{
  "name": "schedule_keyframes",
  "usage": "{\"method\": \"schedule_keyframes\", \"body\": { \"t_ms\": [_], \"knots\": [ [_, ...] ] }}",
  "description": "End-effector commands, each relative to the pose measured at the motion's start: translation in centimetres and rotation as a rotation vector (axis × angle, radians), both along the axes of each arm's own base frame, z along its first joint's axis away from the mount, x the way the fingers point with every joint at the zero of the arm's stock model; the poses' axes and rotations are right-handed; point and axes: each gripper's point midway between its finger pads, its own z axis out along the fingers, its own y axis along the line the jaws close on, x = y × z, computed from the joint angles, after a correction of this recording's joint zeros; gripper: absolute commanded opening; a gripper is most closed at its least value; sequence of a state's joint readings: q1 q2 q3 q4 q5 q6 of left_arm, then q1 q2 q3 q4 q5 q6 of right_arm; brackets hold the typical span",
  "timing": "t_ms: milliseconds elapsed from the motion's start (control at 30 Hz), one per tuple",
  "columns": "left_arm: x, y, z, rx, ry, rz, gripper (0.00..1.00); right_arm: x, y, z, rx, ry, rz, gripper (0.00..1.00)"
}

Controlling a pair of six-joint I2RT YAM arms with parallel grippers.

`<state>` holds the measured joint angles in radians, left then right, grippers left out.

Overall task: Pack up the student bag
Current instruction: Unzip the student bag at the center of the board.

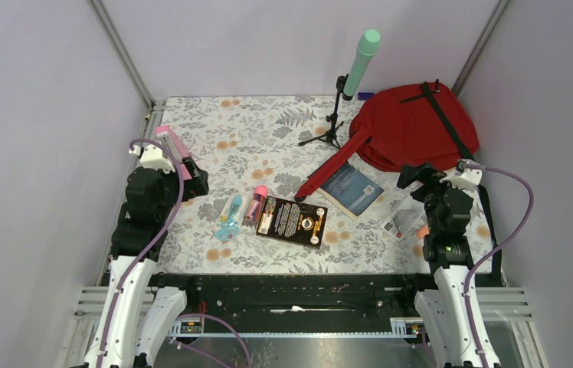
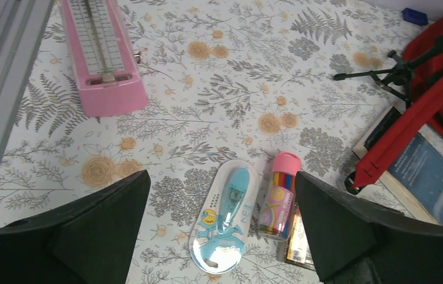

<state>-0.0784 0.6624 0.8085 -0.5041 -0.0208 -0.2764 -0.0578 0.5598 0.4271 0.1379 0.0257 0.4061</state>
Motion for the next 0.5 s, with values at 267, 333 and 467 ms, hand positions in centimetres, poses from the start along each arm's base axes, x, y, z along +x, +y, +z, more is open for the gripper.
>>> {"method": "schedule_keyframes", "body": {
  "t_ms": [267,333,467],
  "knots": [
    [1.8,-4.7,3.3,-0.232,-0.04,-0.167,0.99,0.1,1.1,0.8,0.001,-0.022,0.062,1.0],
    [2.6,-5.9,3.7,-0.256,0.018,-0.223,0.99,0.3,1.2,0.5,-0.007,0.004,0.069,1.0],
    [4.9,-5.6,5.8,-0.238,0.011,-0.184,0.99,0.9,1.6,-0.7,-0.008,0.082,0.097,1.0]
  ]
}}
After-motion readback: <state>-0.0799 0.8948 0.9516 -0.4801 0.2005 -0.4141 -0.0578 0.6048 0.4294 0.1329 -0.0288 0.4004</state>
